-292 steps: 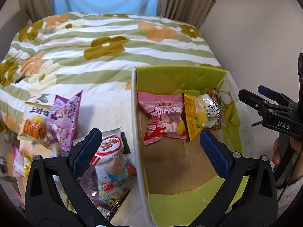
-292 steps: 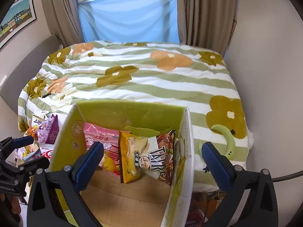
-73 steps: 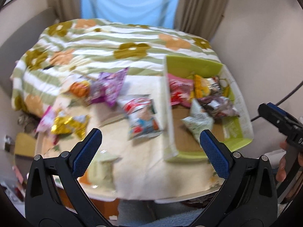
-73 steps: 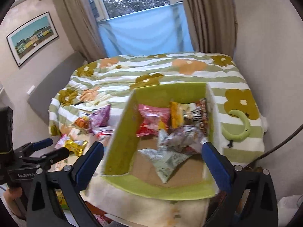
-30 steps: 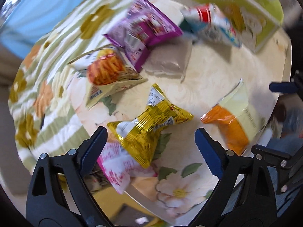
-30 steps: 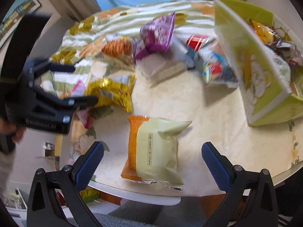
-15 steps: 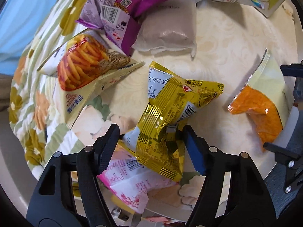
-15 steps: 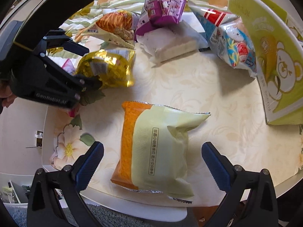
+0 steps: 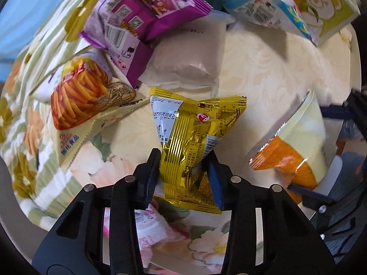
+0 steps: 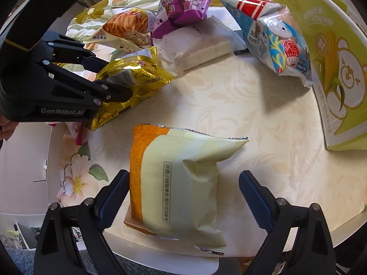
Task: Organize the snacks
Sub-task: 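Grasp the gold wafer bag with the left tool while the right tool grasps the orange-and-cream bread bag, then lift both bags and carry them over the green box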
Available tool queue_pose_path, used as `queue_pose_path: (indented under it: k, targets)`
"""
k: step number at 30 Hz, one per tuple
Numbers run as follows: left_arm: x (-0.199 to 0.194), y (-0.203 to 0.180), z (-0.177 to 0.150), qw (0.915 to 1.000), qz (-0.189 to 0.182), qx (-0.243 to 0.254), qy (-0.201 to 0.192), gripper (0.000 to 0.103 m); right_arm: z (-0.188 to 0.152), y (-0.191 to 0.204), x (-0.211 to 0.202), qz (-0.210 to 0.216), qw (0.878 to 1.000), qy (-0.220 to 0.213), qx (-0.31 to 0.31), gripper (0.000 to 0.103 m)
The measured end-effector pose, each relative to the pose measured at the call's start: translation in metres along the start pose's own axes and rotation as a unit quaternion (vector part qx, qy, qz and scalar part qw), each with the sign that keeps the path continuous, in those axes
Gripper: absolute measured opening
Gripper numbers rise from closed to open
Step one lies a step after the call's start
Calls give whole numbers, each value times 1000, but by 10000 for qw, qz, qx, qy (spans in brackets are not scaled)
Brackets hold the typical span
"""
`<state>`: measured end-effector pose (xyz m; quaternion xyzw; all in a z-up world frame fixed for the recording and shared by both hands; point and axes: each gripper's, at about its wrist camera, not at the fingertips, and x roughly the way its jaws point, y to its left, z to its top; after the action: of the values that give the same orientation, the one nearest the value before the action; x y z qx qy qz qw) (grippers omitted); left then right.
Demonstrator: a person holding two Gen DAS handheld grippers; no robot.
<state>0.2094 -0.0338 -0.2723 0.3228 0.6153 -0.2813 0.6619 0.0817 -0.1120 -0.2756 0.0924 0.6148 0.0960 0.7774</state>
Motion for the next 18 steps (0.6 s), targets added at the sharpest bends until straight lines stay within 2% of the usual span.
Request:
queue_pose_path:
  k: [6, 9, 13, 15, 18]
  targets:
    - [-7, 5, -14, 9971, -145, -717, -208, 31, -1, 6, -1, 70, 9999, 1, -117, 79]
    - [-10, 7, -24, 9932, -323, -1060, -346, 29, -4, 5, 2, 105, 9999, 9, -123, 75]
    - [-11, 7, -36, 9896, -302, -1320, -482, 29, -6, 14, 3, 60, 9998, -29, -188, 72]
    - [-12, 8, -42, 9862, -371, -1510, -569, 28, -7, 16, 1, 25, 9997, -85, -227, 63]
    - [-16, 12, -52, 9798, -487, -1788, -754, 27, -5, 13, -4, -21, 9996, -142, -237, 61]
